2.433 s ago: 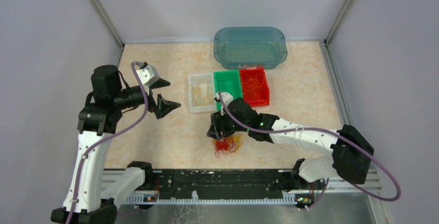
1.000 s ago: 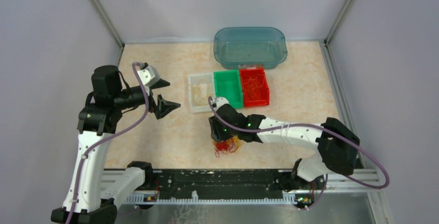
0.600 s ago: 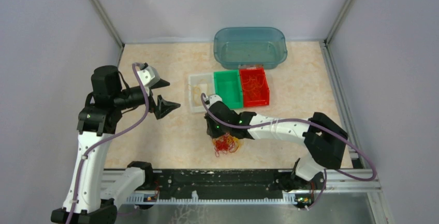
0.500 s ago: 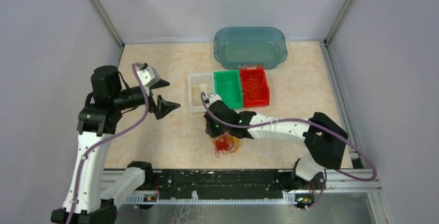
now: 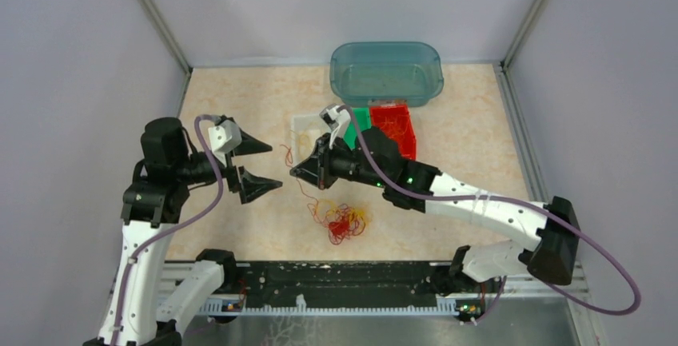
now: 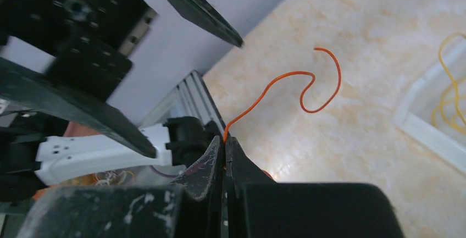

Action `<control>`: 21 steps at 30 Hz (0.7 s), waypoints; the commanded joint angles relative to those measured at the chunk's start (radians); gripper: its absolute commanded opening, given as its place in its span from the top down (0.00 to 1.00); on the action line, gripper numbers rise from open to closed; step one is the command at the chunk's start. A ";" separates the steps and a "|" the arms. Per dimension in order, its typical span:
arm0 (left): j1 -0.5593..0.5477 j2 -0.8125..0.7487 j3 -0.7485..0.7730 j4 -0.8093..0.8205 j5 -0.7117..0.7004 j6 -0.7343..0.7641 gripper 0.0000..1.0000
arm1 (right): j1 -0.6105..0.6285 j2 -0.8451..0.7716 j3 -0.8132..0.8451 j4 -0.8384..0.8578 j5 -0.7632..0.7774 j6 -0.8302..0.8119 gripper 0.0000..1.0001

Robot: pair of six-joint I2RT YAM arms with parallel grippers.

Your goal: Untangle the cables

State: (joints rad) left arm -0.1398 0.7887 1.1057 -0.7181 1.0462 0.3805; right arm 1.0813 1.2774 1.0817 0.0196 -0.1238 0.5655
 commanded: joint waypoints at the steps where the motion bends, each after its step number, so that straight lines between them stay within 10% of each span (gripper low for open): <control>1: -0.003 -0.014 -0.017 0.006 0.116 0.006 0.01 | -0.015 -0.055 0.047 0.119 -0.075 -0.014 1.00; 10: -0.002 -0.097 -0.157 0.213 0.165 -0.159 0.01 | -0.051 -0.070 0.099 0.277 -0.117 0.060 1.00; 21: -0.010 -0.188 -0.398 0.851 0.106 -0.655 0.12 | -0.034 0.074 0.218 0.499 -0.176 0.171 1.00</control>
State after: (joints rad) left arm -0.1413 0.6029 0.7258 -0.1108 1.1736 -0.0978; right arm 1.0389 1.3174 1.2434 0.3824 -0.2783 0.6971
